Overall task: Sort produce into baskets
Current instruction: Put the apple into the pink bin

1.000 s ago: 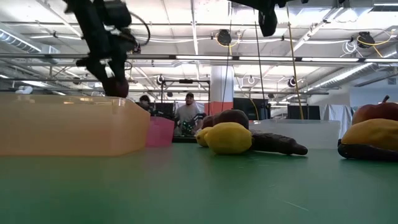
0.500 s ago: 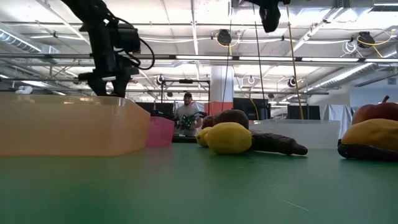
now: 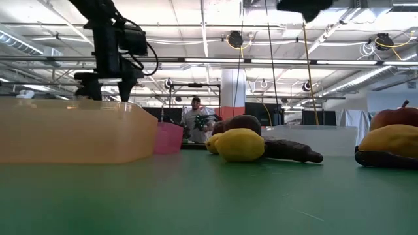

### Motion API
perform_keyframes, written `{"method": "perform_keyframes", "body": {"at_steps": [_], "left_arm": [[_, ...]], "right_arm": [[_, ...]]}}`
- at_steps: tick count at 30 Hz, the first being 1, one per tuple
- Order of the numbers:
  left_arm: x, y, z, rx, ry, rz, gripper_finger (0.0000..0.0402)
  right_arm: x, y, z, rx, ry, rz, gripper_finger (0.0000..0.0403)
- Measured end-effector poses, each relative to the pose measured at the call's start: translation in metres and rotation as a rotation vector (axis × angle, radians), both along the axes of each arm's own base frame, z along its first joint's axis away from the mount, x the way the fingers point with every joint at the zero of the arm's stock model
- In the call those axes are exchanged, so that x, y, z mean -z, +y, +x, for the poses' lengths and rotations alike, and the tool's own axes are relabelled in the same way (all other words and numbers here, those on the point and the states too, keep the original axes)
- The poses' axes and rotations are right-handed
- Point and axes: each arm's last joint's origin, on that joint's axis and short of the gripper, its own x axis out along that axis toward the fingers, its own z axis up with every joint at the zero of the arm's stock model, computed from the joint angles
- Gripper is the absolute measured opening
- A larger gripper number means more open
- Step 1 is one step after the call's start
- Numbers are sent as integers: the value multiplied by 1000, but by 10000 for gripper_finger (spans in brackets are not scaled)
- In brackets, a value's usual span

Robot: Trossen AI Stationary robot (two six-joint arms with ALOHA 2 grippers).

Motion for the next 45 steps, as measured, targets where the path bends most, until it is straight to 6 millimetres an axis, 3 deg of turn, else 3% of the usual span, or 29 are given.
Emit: {"method": "perform_keyframes", "body": {"at_steps": [6,13,20,31,36,45], "left_arm": [[-30,-7,19,55,-116,117,382],[-46,-21,71,278,-394,282,382],[-22,-10,131,426,-497,311,382],[8,12,217,629,-396,304,382],[21,12,235,728,-326,348,382],[38,11,242,793,-237,381,382]], "right_arm": [[1,-5,-17,35,49,37,0],[7,-5,-4,68,51,121,0],[13,-2,7,128,32,344,0],[13,2,7,150,9,471,0],[13,5,7,138,11,476,0],[13,6,6,149,9,464,0]]}}
